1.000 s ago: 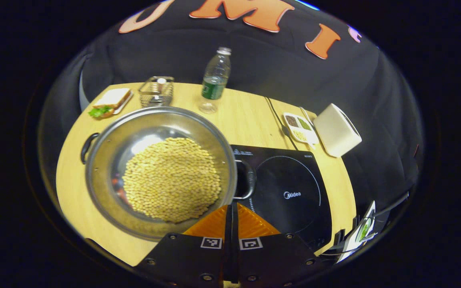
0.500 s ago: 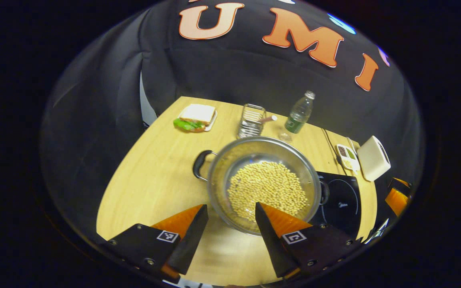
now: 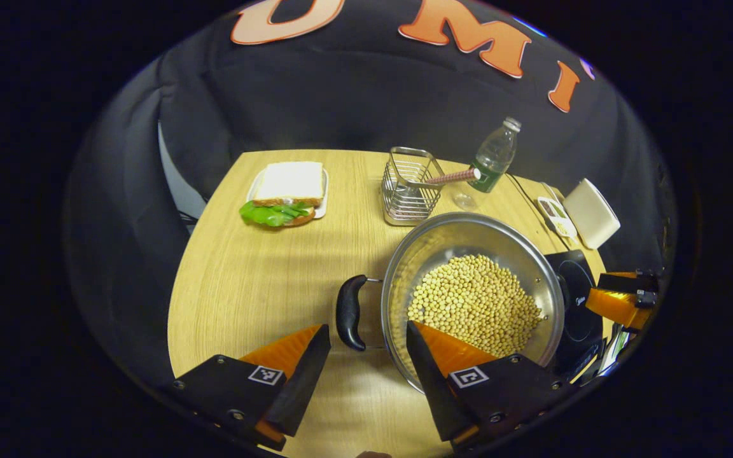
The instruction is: First push the handle of the pot to place it horizontally, then grasp the pot with both hands and set it on the induction cooktop.
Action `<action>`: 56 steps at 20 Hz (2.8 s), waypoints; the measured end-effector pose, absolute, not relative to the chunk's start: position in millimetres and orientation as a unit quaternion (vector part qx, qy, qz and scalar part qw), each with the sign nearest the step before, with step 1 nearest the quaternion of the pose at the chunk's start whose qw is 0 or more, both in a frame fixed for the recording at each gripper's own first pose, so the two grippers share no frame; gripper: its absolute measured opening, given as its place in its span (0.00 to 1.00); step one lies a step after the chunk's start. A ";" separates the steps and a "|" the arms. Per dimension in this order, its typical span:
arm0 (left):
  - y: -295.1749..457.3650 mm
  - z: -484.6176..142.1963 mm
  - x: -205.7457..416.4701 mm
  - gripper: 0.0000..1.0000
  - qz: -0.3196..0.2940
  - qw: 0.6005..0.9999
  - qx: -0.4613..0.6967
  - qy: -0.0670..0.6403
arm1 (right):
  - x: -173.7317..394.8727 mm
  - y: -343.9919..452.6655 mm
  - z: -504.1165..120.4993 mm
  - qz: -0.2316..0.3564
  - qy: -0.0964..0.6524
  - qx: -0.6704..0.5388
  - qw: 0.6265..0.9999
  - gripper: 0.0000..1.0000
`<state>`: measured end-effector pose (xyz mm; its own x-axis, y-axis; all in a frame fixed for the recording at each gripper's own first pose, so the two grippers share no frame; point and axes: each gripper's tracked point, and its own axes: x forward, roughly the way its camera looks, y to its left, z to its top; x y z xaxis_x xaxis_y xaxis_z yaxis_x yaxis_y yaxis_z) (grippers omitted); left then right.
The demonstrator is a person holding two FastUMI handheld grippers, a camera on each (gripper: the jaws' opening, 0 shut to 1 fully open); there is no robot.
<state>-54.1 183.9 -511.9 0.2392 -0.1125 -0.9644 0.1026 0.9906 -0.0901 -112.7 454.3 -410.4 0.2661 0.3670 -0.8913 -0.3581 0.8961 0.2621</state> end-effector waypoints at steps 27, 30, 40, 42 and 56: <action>195.6 -543.7 -64.2 0.85 -0.015 0.778 0.006 0.628 | -120.7 524.7 -481.6 0.255 0.598 -0.034 0.759 0.72; 197.5 -544.9 -63.5 0.84 -0.016 0.780 0.019 0.625 | -122.6 525.4 -487.8 0.244 0.609 -0.031 0.754 0.66; 187.4 -557.2 -57.5 0.64 0.003 0.792 0.003 0.610 | -127.6 530.5 -497.4 0.240 0.610 -0.049 0.754 0.73; 185.9 -560.3 -65.6 0.67 0.009 0.782 -0.008 0.623 | -127.1 530.8 -498.3 0.237 0.611 -0.047 0.754 0.74; 187.3 -551.7 -45.9 0.61 0.053 0.802 -0.002 0.595 | -160.6 521.1 -469.4 0.218 0.636 0.034 0.739 0.52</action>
